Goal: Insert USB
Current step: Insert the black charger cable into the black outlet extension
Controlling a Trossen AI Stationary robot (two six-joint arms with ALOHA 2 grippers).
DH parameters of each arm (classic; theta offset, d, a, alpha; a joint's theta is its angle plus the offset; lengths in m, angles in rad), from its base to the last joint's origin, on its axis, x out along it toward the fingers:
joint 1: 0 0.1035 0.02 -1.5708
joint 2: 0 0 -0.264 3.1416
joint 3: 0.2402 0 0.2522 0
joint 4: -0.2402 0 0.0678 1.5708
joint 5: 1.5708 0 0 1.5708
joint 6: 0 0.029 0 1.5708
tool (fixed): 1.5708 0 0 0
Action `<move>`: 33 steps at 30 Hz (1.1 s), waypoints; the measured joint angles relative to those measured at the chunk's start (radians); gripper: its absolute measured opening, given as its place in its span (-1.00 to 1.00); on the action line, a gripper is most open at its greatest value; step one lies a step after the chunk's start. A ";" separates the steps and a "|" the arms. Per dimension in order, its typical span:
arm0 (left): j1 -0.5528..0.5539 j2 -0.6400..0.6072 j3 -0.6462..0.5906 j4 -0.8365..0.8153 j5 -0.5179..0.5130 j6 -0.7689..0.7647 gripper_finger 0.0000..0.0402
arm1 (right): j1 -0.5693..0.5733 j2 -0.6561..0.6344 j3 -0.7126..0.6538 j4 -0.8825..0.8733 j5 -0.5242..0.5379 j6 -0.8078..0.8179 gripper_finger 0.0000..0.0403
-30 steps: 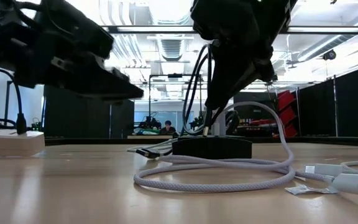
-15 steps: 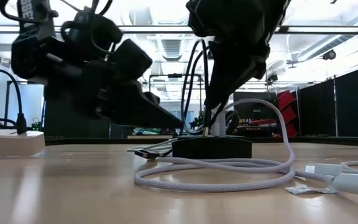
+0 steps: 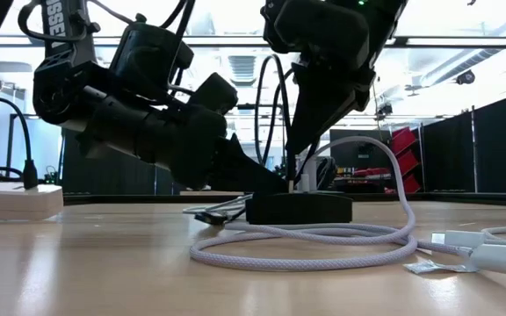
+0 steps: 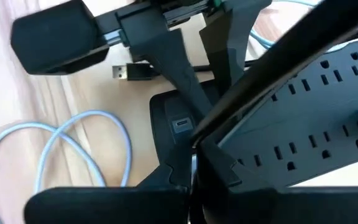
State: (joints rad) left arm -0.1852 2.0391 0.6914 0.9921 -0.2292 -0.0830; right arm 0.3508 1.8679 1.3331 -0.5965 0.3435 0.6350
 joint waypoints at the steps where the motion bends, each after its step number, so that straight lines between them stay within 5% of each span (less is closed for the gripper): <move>1: 0.000 -0.001 0.000 -0.001 -0.005 0.000 -0.67 | 0.000 0.000 0.000 0.000 0.001 -0.003 -1.00; 33: -0.004 -0.003 0.011 -0.060 -0.215 -0.188 -0.68 | -0.029 0.058 -0.003 -0.004 0.000 -0.012 -1.00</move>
State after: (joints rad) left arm -0.1894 2.0357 0.7027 0.9319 -0.4442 -0.2714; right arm 0.3216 1.9259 1.3305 -0.6003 0.3436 0.6226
